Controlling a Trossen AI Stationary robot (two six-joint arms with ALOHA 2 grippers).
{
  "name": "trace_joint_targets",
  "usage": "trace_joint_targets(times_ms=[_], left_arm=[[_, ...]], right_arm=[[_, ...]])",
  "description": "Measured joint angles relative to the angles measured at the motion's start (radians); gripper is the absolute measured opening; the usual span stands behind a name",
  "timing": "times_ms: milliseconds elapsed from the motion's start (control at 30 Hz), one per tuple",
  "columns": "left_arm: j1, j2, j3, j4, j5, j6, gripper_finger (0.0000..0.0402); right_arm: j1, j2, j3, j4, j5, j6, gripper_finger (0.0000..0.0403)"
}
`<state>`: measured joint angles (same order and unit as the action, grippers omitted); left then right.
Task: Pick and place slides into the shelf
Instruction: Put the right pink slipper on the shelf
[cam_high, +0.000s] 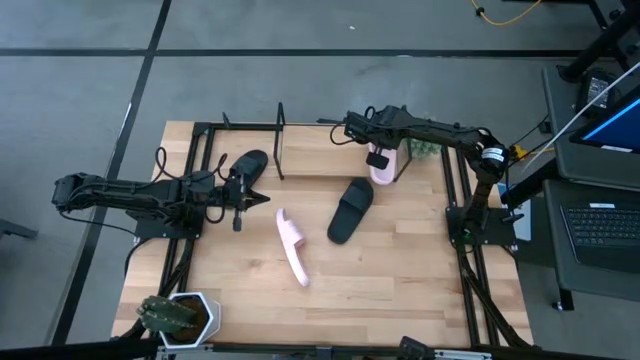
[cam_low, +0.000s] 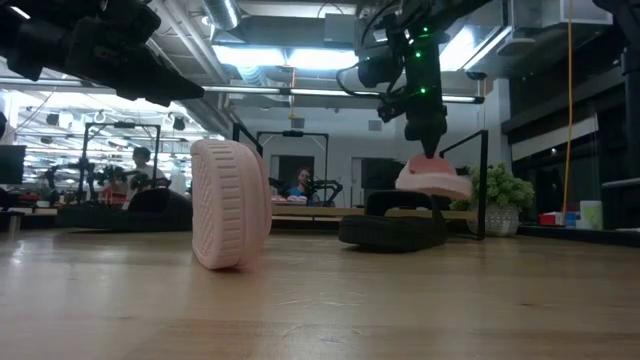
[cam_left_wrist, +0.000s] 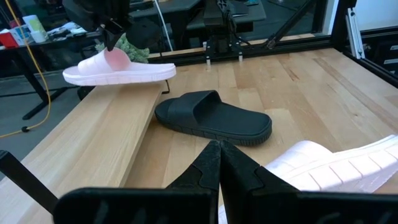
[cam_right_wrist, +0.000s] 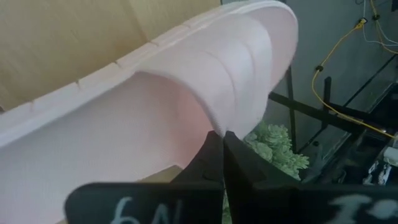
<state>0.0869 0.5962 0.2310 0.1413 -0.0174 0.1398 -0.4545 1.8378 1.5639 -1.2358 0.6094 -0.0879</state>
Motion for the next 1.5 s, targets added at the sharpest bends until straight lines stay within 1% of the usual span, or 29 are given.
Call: trace_joint_targets(times_ms=[400, 700, 867, 1133, 1300, 1500], left_arm=[[0.0, 0.0, 0.0, 0.0, 0.0, -0.001, 0.0], [0.0, 0.0, 0.0, 0.0, 0.0, -0.001, 0.0], [0.0, 0.0, 0.0, 0.0, 0.0, -0.001, 0.0], [0.0, 0.0, 0.0, 0.0, 0.0, -0.011, 0.0], [0.0, 0.0, 0.0, 0.0, 0.0, -0.026, 0.0], [0.0, 0.0, 0.0, 0.0, 0.0, -0.025, 0.0]], right_arm=[[0.0, 0.0, 0.0, -0.011, -0.006, -0.004, 0.0], [0.0, 0.0, 0.0, -0.013, -0.011, -0.031, 0.0], [0.0, 0.0, 0.0, -0.016, -0.011, -0.074, 0.0], [0.0, 0.0, 0.0, -0.017, -0.012, -0.072, 0.0], [0.0, -0.001, -0.052, 0.002, -0.012, -0.071, 0.0], [0.0, -0.001, -0.114, 0.064, -0.008, -0.075, 0.0]])
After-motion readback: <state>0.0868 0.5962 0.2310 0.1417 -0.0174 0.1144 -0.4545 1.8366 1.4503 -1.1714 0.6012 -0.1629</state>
